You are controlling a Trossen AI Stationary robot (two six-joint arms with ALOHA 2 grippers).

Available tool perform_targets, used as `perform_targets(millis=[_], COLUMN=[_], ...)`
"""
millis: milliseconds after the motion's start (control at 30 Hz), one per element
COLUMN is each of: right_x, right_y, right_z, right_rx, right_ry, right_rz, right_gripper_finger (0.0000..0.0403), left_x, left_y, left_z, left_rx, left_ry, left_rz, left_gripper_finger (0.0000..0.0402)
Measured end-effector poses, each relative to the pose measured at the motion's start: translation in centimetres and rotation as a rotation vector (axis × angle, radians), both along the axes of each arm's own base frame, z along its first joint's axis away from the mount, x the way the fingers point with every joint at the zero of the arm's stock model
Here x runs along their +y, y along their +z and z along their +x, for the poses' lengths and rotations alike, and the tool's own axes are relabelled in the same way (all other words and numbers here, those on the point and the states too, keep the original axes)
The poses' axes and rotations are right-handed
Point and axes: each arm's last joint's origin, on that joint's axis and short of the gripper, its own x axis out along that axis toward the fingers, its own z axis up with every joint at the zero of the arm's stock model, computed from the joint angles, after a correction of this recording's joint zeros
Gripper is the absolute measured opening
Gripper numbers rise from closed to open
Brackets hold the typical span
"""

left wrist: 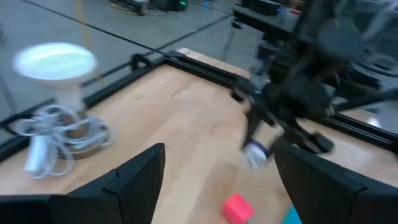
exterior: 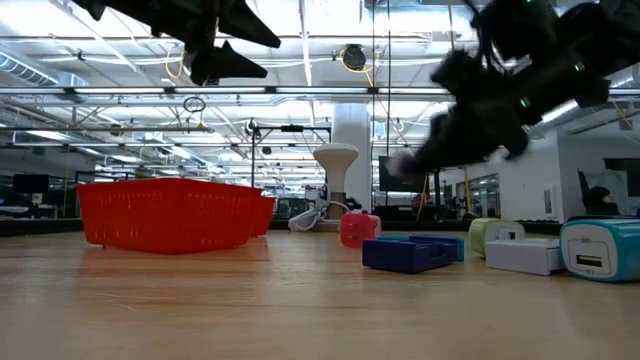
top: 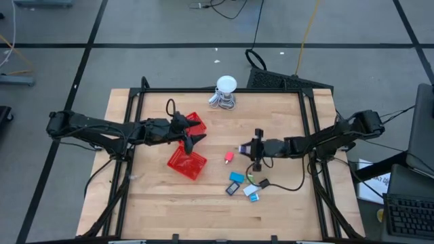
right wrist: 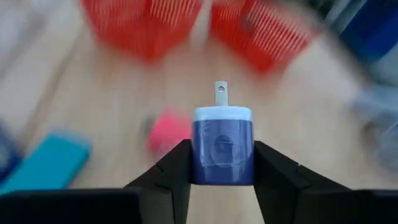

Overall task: Pick & Place Office items
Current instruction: Put the dark blue charger adapter into the top red basket

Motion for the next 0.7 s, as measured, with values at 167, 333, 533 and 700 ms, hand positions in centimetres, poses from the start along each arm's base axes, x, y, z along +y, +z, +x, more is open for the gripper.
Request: perform_targets(millis=[167, 333, 533, 700], right_x=[-0.5, -0.8, -0.7, -0.3], right_y=[2.5, 3.5, 3.7, 3.8], right_z=[0.7, 1.0, 1.0, 1.0], right_rx=[-0.232, -0.347, -0.390, -0.399], right_ry=[0.022, 0.042, 0.111, 0.223], right_rz=[-0.098, -0.083, 0.094, 0.218], right_gripper_finger=[0.0125, 0.0125, 0.0125, 0.0125], left_x=[-0.2, -0.9, -1.5, -2.1], left_y=[0.0, -1.0, -0.9, -1.1], left_z=[0.9, 2.8, 5.7, 7.8], left_rx=[-0.069, -0.009, 0.024, 0.057], left_ry=[-0.019, -0.093, -0.181, -0.307], left_rz=[-0.052, 0.011, 0.072, 0.206], left_gripper_finger=[0.0302, 0.0298, 0.0290, 0.0291])
